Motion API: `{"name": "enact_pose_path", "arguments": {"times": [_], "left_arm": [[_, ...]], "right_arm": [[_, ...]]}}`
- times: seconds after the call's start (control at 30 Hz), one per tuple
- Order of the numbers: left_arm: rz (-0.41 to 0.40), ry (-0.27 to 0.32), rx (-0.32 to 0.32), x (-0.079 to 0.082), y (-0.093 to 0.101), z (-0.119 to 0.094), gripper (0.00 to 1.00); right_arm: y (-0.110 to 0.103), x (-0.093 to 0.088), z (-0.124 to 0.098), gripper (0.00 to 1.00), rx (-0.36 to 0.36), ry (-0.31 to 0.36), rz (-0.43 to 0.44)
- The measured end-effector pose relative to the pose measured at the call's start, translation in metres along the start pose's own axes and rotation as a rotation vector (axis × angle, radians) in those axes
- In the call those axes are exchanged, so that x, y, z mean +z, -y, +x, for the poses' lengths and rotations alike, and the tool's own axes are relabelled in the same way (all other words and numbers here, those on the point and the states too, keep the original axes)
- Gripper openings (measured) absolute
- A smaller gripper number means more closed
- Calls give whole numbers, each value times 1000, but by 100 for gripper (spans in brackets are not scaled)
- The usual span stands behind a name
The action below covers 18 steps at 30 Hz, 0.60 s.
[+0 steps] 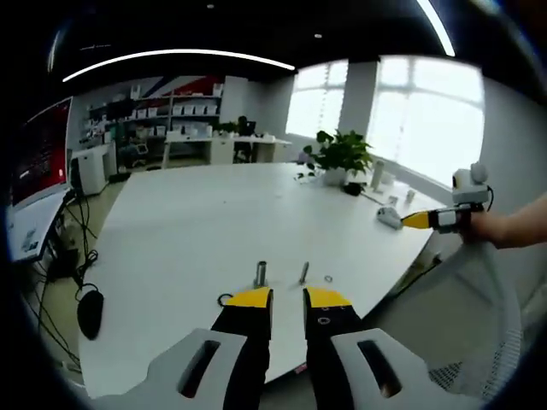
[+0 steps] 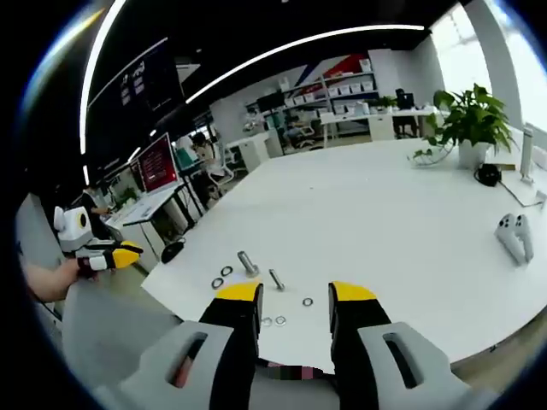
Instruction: Place the washer onto the threaded stud by aligning its center hole with the stud, sliding it down to the base, and recovering from edge contact or off-axis alignment until the washer reaches the visible bottom stop.
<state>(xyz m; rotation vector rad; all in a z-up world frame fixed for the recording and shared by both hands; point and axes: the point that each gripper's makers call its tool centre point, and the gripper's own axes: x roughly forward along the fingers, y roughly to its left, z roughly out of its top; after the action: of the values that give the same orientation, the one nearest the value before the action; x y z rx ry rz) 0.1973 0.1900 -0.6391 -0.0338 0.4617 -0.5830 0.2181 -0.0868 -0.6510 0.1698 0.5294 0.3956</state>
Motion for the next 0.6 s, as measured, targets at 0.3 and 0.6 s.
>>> {"name": "enact_pose_path", "arguments": {"times": [0.3,0.6], "left_arm": [[7,-10,-9,-2,2,0,12],[-11,-4,-10,-1,0,0,11]], "right_arm": [[1,-1,-1,32,0,0,-8],[2,-1,-1,32,-11,-5,-4]]}}
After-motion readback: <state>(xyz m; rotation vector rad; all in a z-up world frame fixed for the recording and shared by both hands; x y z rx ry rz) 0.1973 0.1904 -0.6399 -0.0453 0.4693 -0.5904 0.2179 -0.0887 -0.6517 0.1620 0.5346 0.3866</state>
